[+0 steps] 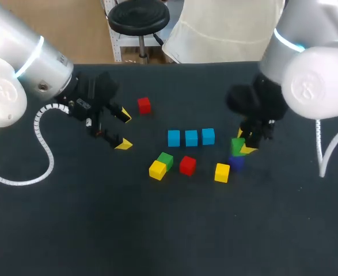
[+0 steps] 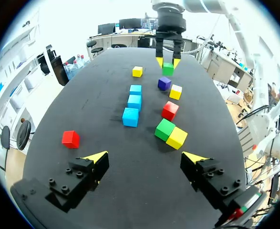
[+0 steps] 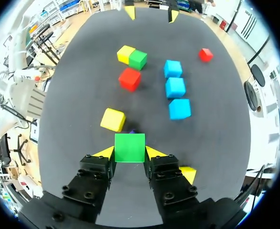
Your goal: Place the blue cubes, place green cubes on the blue cubes, place the yellow cubes on the green cubes, then place the red cubes on the yellow cubes, and place purple cube on the red cubes.
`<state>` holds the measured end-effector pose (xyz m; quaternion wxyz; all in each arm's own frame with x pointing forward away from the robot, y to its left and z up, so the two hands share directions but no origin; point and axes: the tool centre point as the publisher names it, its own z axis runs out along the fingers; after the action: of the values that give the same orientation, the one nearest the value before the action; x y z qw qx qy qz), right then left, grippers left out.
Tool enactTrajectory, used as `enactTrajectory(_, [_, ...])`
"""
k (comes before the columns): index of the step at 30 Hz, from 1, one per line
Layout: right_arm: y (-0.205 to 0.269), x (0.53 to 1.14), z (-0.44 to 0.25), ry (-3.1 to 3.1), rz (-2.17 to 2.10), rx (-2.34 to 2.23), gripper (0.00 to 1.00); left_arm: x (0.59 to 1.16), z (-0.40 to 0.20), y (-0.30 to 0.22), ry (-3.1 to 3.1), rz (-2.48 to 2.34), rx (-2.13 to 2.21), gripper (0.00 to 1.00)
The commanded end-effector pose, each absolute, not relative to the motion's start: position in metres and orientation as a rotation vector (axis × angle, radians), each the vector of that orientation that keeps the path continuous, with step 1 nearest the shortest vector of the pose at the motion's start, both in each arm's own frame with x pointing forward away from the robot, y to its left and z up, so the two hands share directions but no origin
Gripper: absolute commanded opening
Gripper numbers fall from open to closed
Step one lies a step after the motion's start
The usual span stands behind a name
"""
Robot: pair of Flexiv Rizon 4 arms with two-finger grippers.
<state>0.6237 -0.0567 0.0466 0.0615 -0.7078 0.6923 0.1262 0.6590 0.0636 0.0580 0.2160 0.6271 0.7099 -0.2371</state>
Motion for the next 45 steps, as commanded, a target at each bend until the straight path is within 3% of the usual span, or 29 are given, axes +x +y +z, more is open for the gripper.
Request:
enactTrajectory(1, [-0.046,0.641,0.046,2.089,0.409,-2.138,0.0,0.659,0.057,0.065,1.962,-0.658,1.738,1.0])
enactTrajectory(20, [0.008,0.678,0.047,1.973,0.414,-2.194,0.0,0.659,0.057,0.065,1.962,-0.658,1.738,1.0])
enactTrajectory(45, [0.021,0.697,0.028,2.005,0.443,-2.173,0.0,0.659,0.057,0.065,1.962,-0.658,1.738,1.0])
